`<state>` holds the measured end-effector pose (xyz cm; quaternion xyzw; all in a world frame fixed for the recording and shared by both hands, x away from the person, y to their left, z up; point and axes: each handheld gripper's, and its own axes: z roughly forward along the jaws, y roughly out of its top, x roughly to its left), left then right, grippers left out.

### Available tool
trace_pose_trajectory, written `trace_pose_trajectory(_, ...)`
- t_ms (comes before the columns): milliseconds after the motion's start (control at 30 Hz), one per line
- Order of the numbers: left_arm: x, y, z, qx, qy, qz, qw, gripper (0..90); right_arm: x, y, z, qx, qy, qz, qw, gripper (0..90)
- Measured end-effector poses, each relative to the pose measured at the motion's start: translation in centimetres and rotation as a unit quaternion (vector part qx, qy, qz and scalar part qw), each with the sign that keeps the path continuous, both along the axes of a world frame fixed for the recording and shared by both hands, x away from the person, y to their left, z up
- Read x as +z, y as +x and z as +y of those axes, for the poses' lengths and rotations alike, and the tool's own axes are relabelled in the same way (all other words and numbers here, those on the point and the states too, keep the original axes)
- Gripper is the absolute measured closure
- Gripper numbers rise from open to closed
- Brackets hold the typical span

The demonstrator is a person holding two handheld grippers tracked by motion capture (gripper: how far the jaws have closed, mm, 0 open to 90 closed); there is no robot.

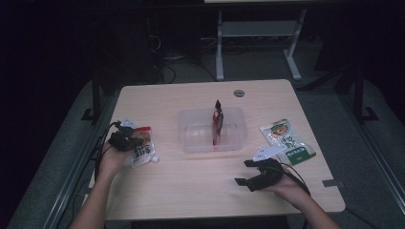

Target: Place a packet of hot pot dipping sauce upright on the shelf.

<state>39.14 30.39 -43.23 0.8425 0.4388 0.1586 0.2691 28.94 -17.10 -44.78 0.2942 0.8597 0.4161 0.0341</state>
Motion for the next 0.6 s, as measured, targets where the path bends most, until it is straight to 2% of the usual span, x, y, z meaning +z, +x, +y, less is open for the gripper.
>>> trace_pose_trajectory(33,-0.2,0.2,0.2,-0.001,0.006,0.004,1.0000,89.8,0.0,0.0,0.0,0.000,0.000,0.000,1.0000,20.7)
trace_pose_trajectory(133,-0.7,0.4,0.4,0.006,0.000,0.009,0.9999,89.9,-0.1,0.0,0.0,0.002,-0.002,-0.001,1.0000,20.6)
trace_pose_trajectory(267,-1.0,0.5,0.1,0.000,0.015,0.010,0.9998,89.9,-0.1,0.1,0.0,-0.001,-0.002,0.001,1.0000,20.6)
trace_pose_trajectory(433,-1.4,1.1,-0.2,-0.006,0.024,0.029,0.9993,90.0,0.0,0.1,-0.1,-0.002,-0.002,0.001,1.0000,20.6)
trace_pose_trajectory(600,-1.5,1.2,-0.3,-0.010,0.022,0.040,0.9989,90.0,-0.1,0.1,-0.1,-0.002,-0.001,0.002,1.0000,20.6)
